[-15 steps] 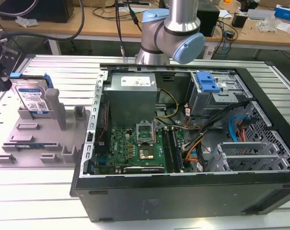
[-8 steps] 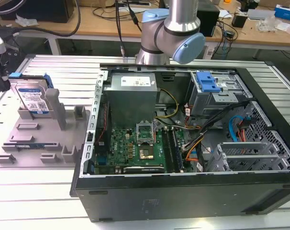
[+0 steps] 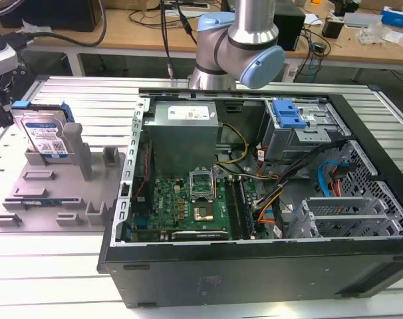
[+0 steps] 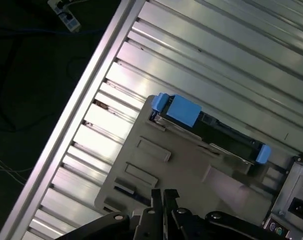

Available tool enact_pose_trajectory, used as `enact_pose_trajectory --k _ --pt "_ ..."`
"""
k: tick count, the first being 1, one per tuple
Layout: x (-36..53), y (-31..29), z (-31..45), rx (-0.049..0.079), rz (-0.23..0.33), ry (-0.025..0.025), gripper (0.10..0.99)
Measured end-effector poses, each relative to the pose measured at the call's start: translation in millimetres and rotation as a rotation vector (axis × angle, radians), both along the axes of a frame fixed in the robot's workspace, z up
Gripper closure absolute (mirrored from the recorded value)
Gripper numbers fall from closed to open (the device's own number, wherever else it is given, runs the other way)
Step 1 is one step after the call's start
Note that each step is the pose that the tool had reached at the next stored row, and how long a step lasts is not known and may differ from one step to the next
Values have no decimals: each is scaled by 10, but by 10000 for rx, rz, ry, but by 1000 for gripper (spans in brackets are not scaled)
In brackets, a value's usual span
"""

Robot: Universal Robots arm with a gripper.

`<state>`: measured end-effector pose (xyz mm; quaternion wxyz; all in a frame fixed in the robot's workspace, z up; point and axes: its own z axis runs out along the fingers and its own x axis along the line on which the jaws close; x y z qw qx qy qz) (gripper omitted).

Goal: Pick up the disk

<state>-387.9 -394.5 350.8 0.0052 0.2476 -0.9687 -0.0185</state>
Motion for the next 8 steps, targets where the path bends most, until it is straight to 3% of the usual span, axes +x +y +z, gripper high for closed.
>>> enact_pose_trajectory --k 1,2,3,5,8 --pt "0 0 0 0 196 0 914" --pt "0 0 0 0 528 0 788" --pt "0 0 0 0 703 0 788" --pt "0 0 -1 0 1156 1 671" --pt "0 0 -1 0 2050 1 604"
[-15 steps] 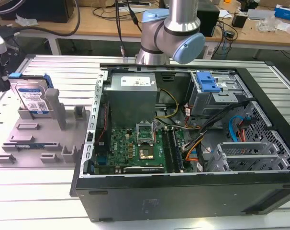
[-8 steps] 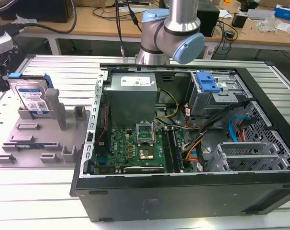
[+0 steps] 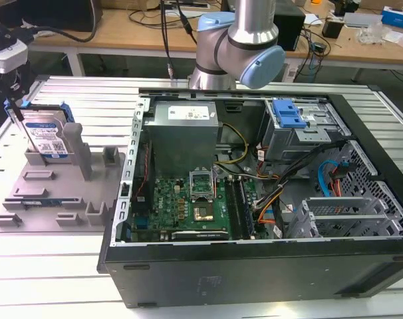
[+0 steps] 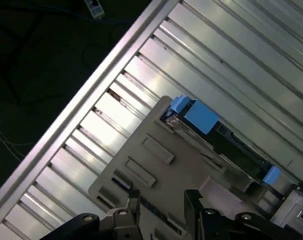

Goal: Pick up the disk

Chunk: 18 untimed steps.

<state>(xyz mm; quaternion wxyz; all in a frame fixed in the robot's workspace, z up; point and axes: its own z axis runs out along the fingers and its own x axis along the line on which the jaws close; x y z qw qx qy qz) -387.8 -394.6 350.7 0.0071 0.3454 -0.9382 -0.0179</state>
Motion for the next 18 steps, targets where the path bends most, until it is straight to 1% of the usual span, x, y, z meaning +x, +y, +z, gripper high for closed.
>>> enact_pose_trajectory --k 1,3,4,6,9,12,14,15,16,17,18 --pt "0 0 0 0 360 0 604" --pt "0 0 0 0 810 0 592" --pt "0 0 0 0 1094 0 529" --pt "0 0 0 0 1505 0 529" --pt "0 0 0 0 2532 0 529" --pt "0 0 0 -3 3164 0 529" --pt "0 0 0 -9 3866 1 529" --pt "0 0 0 -8 4032 0 529" --pt "0 0 0 -9 4347 0 529" --pt "0 0 0 -9 4777 0 529" --pt "0 0 0 -9 4967 0 529"
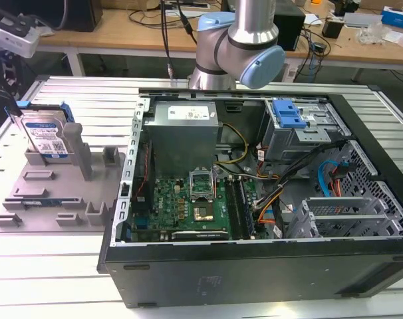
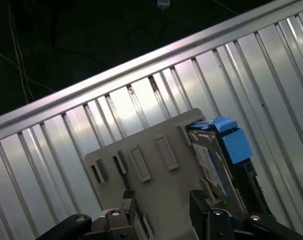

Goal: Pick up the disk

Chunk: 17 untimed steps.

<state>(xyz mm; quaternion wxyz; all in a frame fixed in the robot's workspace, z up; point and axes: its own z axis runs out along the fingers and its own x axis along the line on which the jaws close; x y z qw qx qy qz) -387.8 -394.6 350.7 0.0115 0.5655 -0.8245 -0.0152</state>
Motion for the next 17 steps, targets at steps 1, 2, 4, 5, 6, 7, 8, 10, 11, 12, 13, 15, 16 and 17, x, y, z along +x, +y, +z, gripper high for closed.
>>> enact_pose_trajectory --k 1,2,4,5,6,7,8,10,11,12,13,15,16,17 --pt "0 0 0 0 169 0 529" --pt "0 0 0 0 371 0 529" --pt "0 0 0 -2 834 0 529" --pt "0 0 0 -2 1106 -1 529" --pt "0 0 0 -2 1286 -3 529" --pt "0 0 0 -3 1476 -5 529" --pt "0 0 0 -2 1654 -7 529" --pt "0 0 -1 -3 2011 -14 529" --pt "0 0 -1 -3 2325 -19 529" --pt "0 0 -2 -4 2504 -21 529" --pt "0 0 -2 -4 2666 -22 529" --pt "0 0 -3 -6 3048 -24 529" --pt "0 0 -3 -11 3130 -24 529" --pt "0 0 -3 -12 3145 -23 529"
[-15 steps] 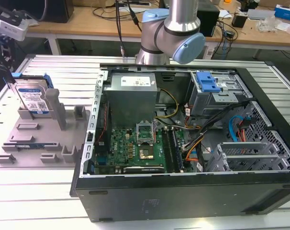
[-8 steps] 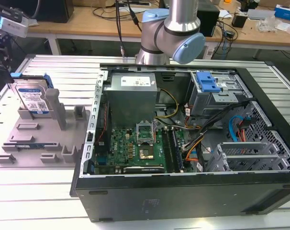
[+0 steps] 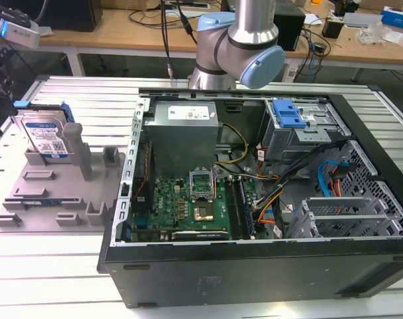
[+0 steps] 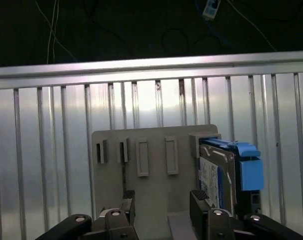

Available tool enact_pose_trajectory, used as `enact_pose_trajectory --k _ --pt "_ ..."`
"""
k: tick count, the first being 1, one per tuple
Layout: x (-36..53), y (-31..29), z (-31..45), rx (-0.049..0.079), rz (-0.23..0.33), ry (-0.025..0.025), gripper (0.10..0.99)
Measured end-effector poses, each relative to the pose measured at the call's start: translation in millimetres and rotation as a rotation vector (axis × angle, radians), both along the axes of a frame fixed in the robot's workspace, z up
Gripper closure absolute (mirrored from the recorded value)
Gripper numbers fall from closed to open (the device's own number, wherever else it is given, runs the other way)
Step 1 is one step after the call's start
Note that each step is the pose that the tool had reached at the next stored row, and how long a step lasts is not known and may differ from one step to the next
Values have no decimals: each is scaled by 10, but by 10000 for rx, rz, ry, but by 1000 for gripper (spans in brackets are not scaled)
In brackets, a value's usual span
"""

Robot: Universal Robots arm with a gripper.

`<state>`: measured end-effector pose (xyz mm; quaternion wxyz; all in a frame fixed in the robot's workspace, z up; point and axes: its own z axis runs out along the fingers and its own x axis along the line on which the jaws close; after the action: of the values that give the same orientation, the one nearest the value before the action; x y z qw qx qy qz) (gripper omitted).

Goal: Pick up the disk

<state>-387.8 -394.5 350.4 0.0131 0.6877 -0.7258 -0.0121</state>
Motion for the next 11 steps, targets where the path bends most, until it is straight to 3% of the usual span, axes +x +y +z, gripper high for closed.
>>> enact_pose_trajectory --k 3,8,10,11 --pt "2 7 0 -1 3 0 529" --pt "19 91 0 -1 195 0 529" --pt "19 235 0 -20 305 -7 529" --pt "19 272 -1 -27 330 -10 529"
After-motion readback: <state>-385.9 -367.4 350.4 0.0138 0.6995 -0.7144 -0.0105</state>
